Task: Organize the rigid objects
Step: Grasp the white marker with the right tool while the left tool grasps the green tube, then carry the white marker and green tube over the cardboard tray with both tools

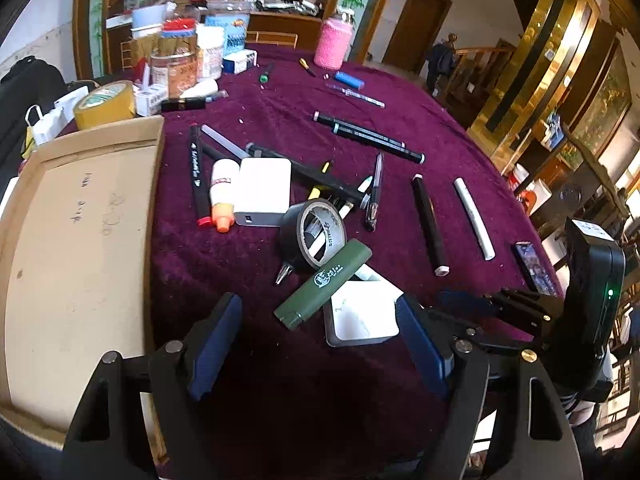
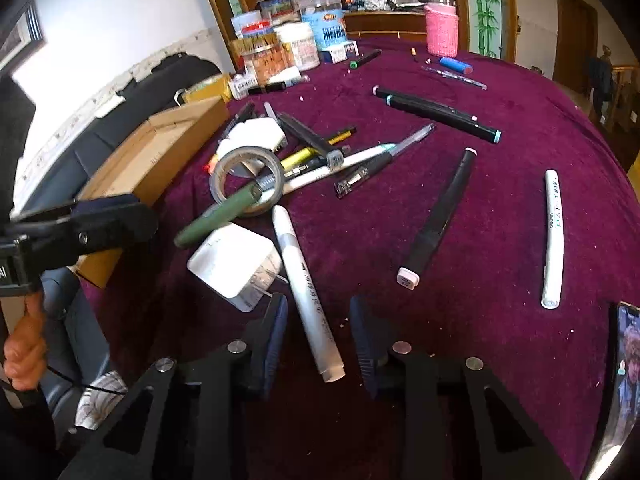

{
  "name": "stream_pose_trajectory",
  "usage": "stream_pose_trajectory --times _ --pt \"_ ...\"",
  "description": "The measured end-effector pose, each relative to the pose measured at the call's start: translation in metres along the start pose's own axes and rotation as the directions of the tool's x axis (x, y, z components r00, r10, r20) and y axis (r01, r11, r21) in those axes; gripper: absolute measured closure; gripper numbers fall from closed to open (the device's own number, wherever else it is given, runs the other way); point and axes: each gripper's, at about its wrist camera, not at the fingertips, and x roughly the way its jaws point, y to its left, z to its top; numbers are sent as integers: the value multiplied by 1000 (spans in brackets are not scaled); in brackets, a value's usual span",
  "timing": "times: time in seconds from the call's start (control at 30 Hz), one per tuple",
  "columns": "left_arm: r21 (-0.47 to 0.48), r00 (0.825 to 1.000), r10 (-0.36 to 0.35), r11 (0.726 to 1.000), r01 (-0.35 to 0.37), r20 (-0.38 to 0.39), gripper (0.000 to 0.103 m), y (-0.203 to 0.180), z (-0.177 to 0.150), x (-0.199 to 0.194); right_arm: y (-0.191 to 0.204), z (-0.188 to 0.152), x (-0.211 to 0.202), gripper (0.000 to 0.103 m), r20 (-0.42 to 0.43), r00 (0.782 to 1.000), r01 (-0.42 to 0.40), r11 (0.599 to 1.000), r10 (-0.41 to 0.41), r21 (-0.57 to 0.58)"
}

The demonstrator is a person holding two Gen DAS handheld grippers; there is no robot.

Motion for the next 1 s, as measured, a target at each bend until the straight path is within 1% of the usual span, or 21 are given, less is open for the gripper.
stream_pose_trajectory --times 0.07,0.13,0.17,0.2,0.23,0.3,0.4,0.43,0.47,0.5,0.53,0.57,0.6,0.7,0.8,0.9,0.93,1.0 --pt "-6 998 -49 999 48 -35 28 1 3 12 2 0 4 73 -22 1000 8 1000 -8 -21" --pt "-11 996 -62 998 62 -68 35 3 6 22 3 -2 6 76 -16 1000 11 999 -12 -47" --pt "-6 995 -54 999 54 -84 41 3 7 29 4 -3 7 77 -11 1000 16 998 -16 -55" --pt "-16 993 -48 999 47 -110 49 5 9 34 3 -4 7 78 -6 1000 15 998 -15 -56" --pt "-29 991 -55 998 51 -124 51 7 10 38 2 -4 6 78 -7 1000 13 999 -14 -50" --pt "-45 989 -73 997 68 -128 52 9 11 43 1 -2 6 78 -8 1000 11 999 -11 -50" --pt "-33 992 -36 999 32 -123 54 10 12 49 2 -2 5 78 3 1000 14 997 -14 -71" --pt "-29 991 -34 999 30 -129 58 9 12 48 2 -2 5 78 4 1000 16 997 -15 -76" --pt "-20 990 -44 999 42 -136 69 7 11 48 3 -1 5 78 2 1000 19 997 -18 -80" --pt "-13 989 -46 999 44 -141 72 6 11 47 4 0 5 78 -1 1000 22 996 -22 -85" --pt "-6 989 -46 999 46 -137 74 5 11 47 5 1 6 81 0 1000 29 995 -30 -96" --pt "3 990 -48 999 49 -133 78 4 10 46 6 0 6 84 2 999 41 993 -41 -109" --pt "9 990 -49 999 51 -132 80 4 9 45 7 -1 5 85 1 999 49 991 -49 -126" --pt "13 989 -50 999 53 -136 81 4 6 42 5 -1 4 85 -15 999 47 990 -50 -132" --pt "22 992 -41 999 44 -118 81 1 5 42 9 0 7 85 -16 998 57 987 -60 -153" --pt "36 994 -14 999 18 -111 83 -4 6 40 20 0 12 87 10 995 101 976 -101 -193" --pt "38 994 -17 999 21 -104 83 -4 5 38 21 0 12 90 10 994 108 976 -108 -189" --pt "32 996 -28 999 31 -87 84 -4 3 31 15 -2 7 90 12 995 98 983 -97 -157"
